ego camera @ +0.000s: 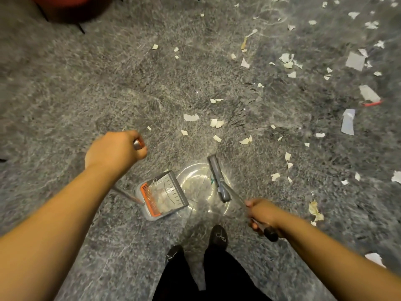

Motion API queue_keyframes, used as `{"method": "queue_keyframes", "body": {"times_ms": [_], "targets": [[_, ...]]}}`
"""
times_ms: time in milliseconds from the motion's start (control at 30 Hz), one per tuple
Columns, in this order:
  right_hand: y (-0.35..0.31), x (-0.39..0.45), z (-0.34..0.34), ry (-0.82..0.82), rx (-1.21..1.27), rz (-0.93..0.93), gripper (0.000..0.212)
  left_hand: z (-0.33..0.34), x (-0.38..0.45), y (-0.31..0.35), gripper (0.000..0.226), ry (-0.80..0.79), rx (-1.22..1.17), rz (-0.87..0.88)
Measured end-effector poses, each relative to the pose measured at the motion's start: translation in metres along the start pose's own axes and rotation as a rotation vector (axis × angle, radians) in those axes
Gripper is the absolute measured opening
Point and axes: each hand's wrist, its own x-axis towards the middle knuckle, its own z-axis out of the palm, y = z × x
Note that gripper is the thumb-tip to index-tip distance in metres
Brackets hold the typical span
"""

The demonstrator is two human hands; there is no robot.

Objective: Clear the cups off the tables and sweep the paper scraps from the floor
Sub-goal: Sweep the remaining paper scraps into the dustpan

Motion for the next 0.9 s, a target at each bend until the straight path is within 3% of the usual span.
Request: {"method": "queue_keyframes", "body": {"times_ms": [433,700,900], "targets": [[-0.031,0.008,0.114,-0.207,-0.181,-0.073,0.049,0.007,-0.021,-0.054,0.014,0.034,-0.062,0.016],[-0.035,-0.032,0.142,-0.172,-0.114,-0.098,0.041,0.007,-0.057,-0.111,0.015,-0.002,-0.159,-0.048],[-0.050,-0.043,0.169,-0.082,-0.017,-0.128,0.041,0.002,-0.085,-0.157,0.014,0.061,-0.247,-0.156]]}}
